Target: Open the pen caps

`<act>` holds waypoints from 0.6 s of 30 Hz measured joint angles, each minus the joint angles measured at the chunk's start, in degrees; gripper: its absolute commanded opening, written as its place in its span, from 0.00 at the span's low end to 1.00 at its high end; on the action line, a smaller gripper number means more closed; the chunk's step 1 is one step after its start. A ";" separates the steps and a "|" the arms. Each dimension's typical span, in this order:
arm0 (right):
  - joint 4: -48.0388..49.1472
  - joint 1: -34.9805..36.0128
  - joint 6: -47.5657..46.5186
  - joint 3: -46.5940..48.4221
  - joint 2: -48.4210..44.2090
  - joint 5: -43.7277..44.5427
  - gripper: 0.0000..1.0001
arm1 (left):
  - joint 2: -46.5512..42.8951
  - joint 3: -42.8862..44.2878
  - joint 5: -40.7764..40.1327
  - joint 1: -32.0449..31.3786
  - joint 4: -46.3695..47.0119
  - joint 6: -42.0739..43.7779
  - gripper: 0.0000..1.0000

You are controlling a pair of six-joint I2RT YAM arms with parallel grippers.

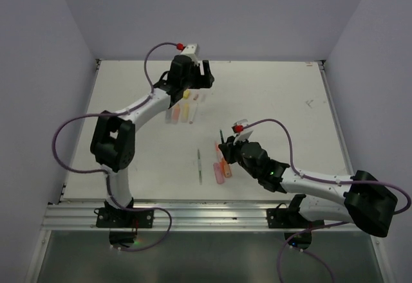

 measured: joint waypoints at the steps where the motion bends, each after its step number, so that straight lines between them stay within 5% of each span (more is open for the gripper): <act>1: 0.00 0.00 0.31 -0.15 -0.39 0.15 0.00 | -3.61 -2.14 -0.48 -0.70 1.42 -0.96 0.81; 8: -0.09 0.00 2.21 -0.37 -1.92 1.51 0.00 | -22.99 -21.24 -1.46 -8.59 9.94 -9.57 0.82; 18: -1.16 0.00 5.05 -0.35 -1.99 2.75 0.00 | -32.79 -39.45 -3.08 -16.41 11.91 -18.32 0.72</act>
